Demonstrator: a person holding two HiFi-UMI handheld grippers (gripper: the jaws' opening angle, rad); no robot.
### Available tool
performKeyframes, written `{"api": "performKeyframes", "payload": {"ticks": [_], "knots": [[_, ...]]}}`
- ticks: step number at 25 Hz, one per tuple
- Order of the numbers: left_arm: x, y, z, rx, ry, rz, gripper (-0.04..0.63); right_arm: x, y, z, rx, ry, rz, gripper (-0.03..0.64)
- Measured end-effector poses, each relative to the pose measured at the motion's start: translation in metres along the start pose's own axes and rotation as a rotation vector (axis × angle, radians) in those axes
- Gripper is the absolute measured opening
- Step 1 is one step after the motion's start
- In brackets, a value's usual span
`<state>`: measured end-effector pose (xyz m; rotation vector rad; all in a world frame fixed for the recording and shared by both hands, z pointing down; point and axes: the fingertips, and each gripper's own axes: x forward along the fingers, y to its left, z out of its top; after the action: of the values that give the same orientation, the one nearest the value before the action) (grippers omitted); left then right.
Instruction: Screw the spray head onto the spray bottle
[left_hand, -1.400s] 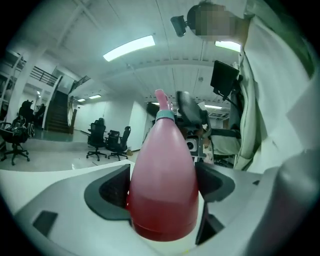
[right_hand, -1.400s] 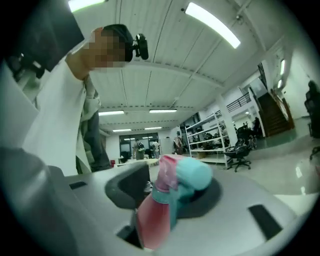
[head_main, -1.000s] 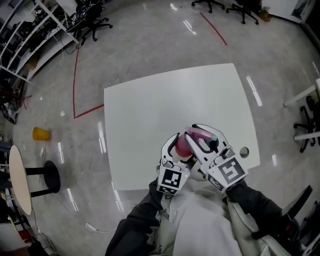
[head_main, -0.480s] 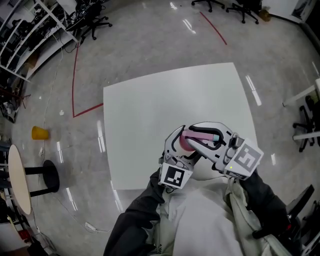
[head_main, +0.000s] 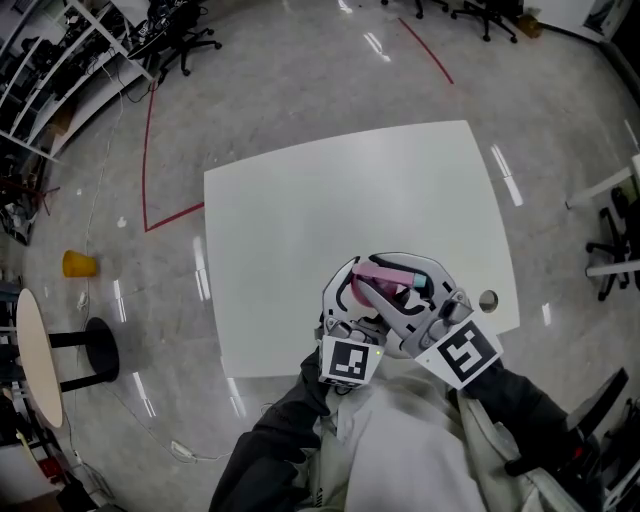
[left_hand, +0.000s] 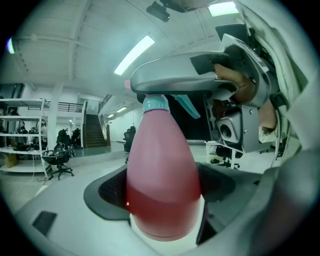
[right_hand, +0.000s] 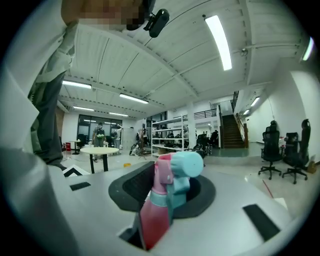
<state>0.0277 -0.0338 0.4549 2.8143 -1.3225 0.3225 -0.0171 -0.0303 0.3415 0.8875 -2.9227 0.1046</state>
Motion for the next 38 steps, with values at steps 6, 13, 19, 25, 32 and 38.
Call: {"api": "performKeyframes", "payload": {"ticks": [6, 13, 19, 25, 32, 38], "knots": [[-0.004, -0.001, -0.022, 0.068, 0.030, -0.071, 0.417, 0.001, 0.004, -0.016, -0.135, 0.039, 0.121, 0.104], [0.000, -0.006, -0.035, 0.099, 0.057, -0.087, 0.417, -0.003, -0.003, -0.027, 0.001, 0.049, 0.198, 0.103], [0.004, 0.002, -0.046, 0.055, 0.038, -0.022, 0.417, 0.007, -0.006, -0.038, -0.004, 0.027, 0.130, 0.096], [-0.016, 0.023, -0.061, -0.001, 0.010, 0.063, 0.417, 0.001, -0.060, -0.037, 0.023, -0.117, -0.050, 0.094], [-0.049, 0.052, -0.081, -0.117, 0.085, 0.235, 0.309, 0.029, -0.075, -0.102, -0.040, -0.001, -0.101, 0.094], [-0.058, 0.067, -0.085, -0.153, 0.087, 0.294, 0.088, 0.051, -0.042, -0.111, -0.235, 0.025, -0.021, 0.100]]}}
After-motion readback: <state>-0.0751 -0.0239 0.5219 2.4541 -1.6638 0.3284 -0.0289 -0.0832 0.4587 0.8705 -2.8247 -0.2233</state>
